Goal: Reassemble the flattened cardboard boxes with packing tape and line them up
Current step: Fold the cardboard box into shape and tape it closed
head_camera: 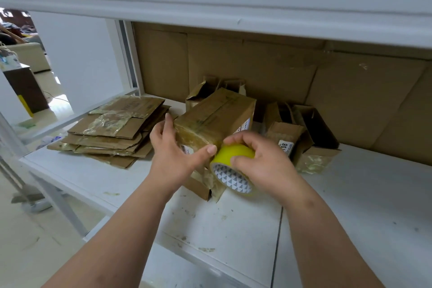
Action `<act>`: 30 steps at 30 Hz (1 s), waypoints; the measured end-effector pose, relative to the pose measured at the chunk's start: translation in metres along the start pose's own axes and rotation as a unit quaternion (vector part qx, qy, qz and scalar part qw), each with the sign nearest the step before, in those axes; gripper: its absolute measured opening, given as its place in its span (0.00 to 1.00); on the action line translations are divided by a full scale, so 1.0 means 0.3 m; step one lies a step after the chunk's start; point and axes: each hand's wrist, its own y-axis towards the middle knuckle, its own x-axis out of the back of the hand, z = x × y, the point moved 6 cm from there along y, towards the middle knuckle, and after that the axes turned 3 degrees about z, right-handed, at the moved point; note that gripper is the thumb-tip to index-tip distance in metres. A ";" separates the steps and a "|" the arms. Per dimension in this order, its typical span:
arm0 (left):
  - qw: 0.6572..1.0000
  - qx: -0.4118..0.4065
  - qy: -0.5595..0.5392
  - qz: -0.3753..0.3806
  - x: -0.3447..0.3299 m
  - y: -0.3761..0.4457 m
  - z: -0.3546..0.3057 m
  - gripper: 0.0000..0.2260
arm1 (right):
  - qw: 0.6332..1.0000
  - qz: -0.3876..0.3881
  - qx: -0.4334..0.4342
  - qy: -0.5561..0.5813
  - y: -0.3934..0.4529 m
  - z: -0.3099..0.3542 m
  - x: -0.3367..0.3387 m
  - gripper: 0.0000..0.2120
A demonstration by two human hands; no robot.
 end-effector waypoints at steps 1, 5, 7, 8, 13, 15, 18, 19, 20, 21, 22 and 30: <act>1.000 0.004 0.005 0.007 -0.002 0.002 -0.001 0.63 | 1.000 0.000 0.008 0.013 -0.013 -0.001 0.000 0.14; 0.999 0.003 0.021 0.026 -0.008 0.006 -0.029 0.66 | 0.997 -0.008 0.022 0.077 -0.048 -0.030 -0.016 0.14; 0.998 -0.024 0.040 0.030 -0.007 0.003 -0.059 0.63 | 0.992 -0.009 0.025 0.127 -0.060 -0.053 -0.025 0.15; 0.997 -0.040 0.055 0.028 -0.002 0.001 -0.076 0.61 | 0.985 -0.009 0.027 0.171 -0.065 -0.066 -0.028 0.17; 0.986 -0.074 0.151 0.021 0.024 -0.003 -0.107 0.55 | 0.933 0.049 0.024 0.357 -0.106 -0.130 -0.063 0.22; 0.982 -0.084 0.169 0.026 0.028 -0.006 -0.113 0.54 | 0.922 0.080 0.024 0.377 -0.127 -0.140 -0.078 0.20; 0.978 -0.098 0.182 0.029 0.028 -0.007 -0.128 0.53 | 0.920 0.110 0.031 0.376 -0.148 -0.141 -0.088 0.12; 0.977 -0.099 0.186 0.032 0.027 -0.006 -0.132 0.52 | 0.921 0.113 0.032 0.372 -0.153 -0.140 -0.088 0.10; 0.976 -0.097 0.189 0.037 0.027 -0.002 -0.132 0.52 | 0.922 0.116 0.033 0.368 -0.157 -0.140 -0.090 0.10; 0.977 -0.093 0.188 0.041 0.030 0.004 -0.131 0.53 | 0.925 0.116 0.030 0.361 -0.163 -0.141 -0.094 0.10; 0.978 -0.087 0.182 0.043 0.036 0.010 -0.130 0.54 | 0.929 0.115 0.026 0.352 -0.172 -0.143 -0.102 0.10; 0.997 -0.023 0.043 0.060 0.055 0.015 -0.065 0.55 | 0.946 0.073 -0.014 0.316 -0.190 -0.179 -0.197 0.09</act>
